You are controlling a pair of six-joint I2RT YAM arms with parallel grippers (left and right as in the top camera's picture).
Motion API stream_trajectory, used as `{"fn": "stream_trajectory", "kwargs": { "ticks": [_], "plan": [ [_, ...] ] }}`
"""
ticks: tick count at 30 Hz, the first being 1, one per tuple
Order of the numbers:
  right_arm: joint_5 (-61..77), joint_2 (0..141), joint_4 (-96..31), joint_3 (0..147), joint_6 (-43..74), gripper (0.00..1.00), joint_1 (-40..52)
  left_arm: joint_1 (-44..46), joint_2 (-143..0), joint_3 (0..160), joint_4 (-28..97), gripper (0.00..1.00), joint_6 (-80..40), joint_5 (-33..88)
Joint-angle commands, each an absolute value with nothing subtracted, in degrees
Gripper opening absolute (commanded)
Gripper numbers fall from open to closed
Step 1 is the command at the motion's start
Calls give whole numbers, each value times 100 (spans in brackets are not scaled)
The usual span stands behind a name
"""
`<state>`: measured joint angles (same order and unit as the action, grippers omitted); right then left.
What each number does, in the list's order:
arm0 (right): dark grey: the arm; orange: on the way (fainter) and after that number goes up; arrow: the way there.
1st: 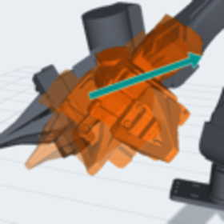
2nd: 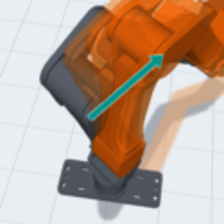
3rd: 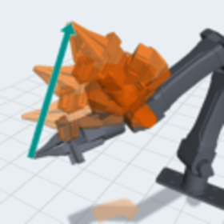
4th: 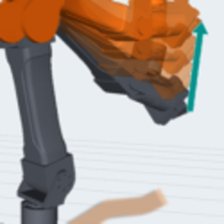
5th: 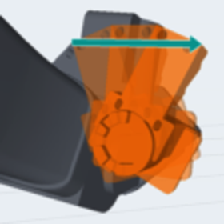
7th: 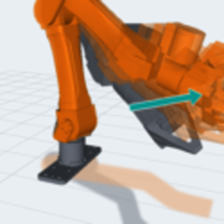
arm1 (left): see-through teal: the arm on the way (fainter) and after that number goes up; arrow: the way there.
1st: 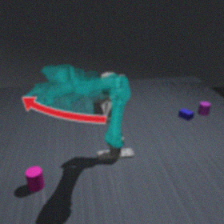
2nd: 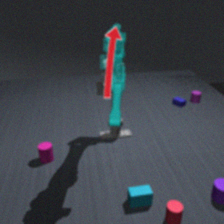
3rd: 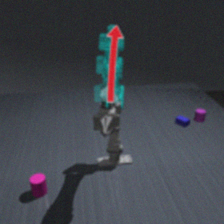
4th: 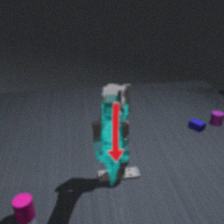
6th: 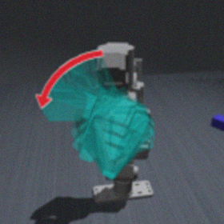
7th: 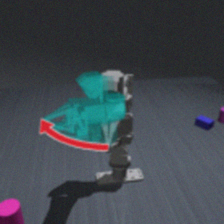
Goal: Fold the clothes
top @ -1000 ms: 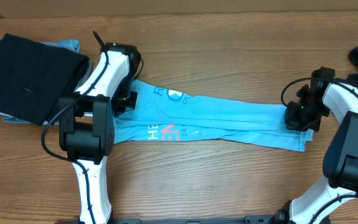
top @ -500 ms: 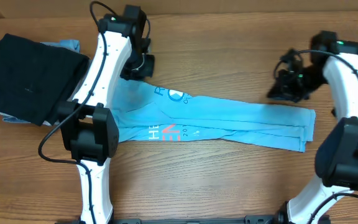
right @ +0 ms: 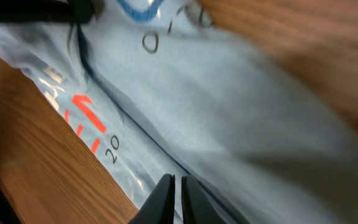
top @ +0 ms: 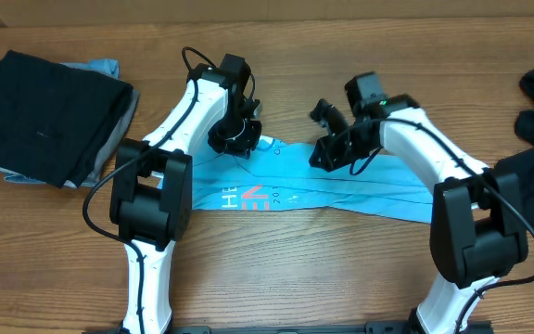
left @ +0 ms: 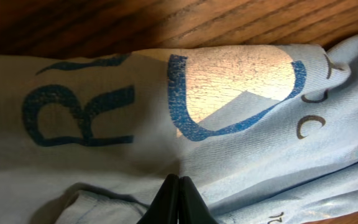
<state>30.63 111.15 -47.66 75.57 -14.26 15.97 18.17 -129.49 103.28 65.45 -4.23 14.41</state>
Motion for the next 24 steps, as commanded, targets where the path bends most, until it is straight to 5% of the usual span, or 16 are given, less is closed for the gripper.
{"fn": "stream_trajectory", "kwargs": {
  "ticks": [1,9,14,17,24],
  "plan": [
    [2950,11061,-4377,7146,-1282,11,1874,1820,-12927,10291,6510,4,-320,1529],
    [2338,11063,-3489,6755,-718,15,2060,1820,-12927,10289,6517,4,-318,1527],
    [2338,11063,-3365,6755,-718,37,2060,1820,-12927,10289,6510,4,-318,1527],
    [2294,11063,-3275,6755,-545,39,2060,1820,-12927,10289,6512,4,-318,1525],
    [2504,11063,-3896,6755,-554,17,2062,1820,-12927,10289,6510,5,-316,1483]
  ]
}}
